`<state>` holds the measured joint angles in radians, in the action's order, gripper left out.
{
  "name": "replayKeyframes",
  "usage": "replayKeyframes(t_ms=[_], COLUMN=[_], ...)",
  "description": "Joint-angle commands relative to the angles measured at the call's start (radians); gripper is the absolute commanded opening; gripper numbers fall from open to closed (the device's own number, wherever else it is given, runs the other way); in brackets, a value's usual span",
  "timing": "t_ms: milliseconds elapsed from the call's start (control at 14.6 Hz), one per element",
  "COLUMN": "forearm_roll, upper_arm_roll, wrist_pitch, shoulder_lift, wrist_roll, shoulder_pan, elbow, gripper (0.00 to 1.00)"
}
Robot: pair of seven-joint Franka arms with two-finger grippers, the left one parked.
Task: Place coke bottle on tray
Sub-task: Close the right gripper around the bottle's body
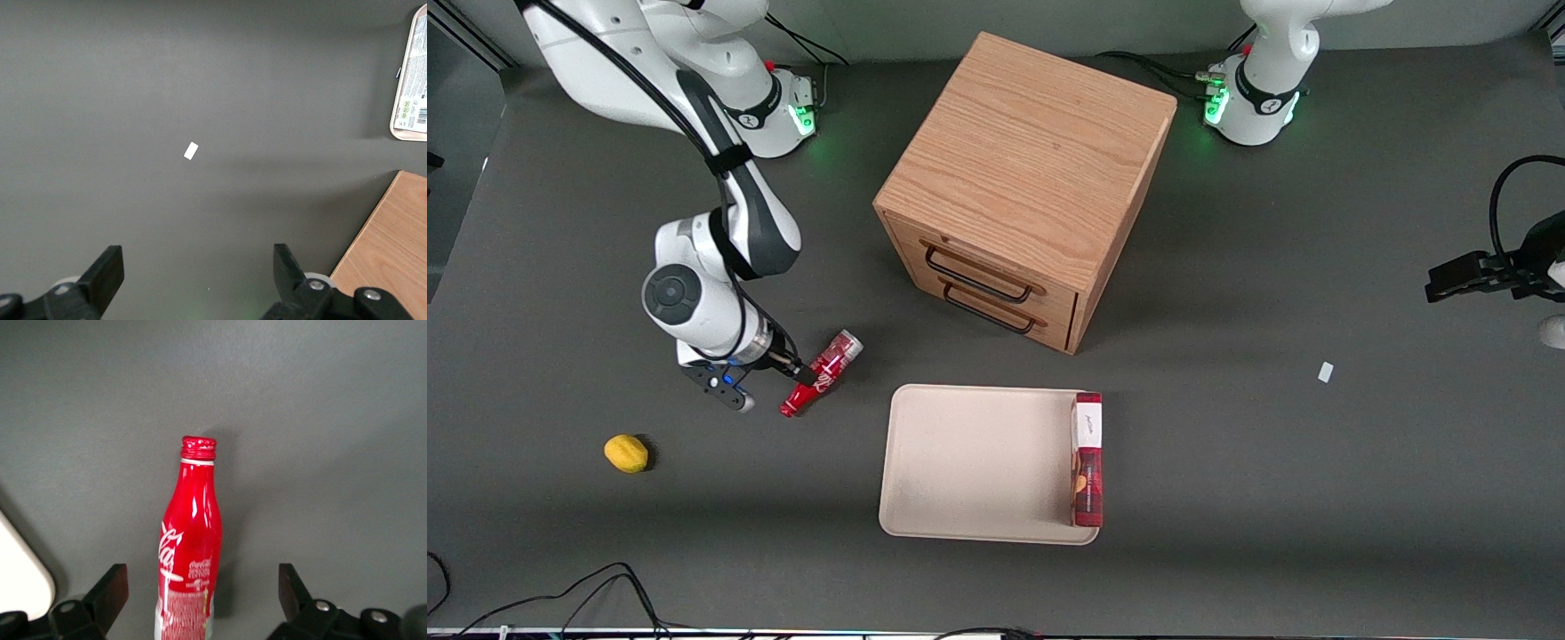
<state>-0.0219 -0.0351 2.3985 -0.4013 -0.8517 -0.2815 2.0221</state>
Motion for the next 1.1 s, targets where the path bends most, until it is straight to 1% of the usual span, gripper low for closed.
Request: replayKeyframes(t_ms=[0, 479, 685, 753, 822, 890, 959, 1027], forearm_roll=[-0.018, -0.018, -0.018, -0.018, -0.018, -0.018, -0.018, -0.018], upper_arm_roll=[0.024, 0.027, 0.027, 0.027, 0.027, 0.027, 0.027, 0.027], wrist_pitch=[0.062, 0.155, 0.165, 0.165, 0.165, 0.165, 0.165, 0.165], shoulder_lift=[-0.045, -0.134, -0.14, -0.14, -0.142, -0.146, -0.146, -0.146], wrist_roll=[-0.055, -0.056, -0.056, -0.055, -0.055, -0.055, -0.053, -0.05], shoulder_pan=[-0.001, 0.001, 0.001, 0.001, 0.001, 0.001, 0.002, 0.002], elbow=[-0.003, -0.002, -0.002, -0.002, -0.002, -0.003, -0.003, -0.003], gripper=[1.0, 1.0, 1.0, 0.9, 0.72, 0.58, 0.51, 0.49])
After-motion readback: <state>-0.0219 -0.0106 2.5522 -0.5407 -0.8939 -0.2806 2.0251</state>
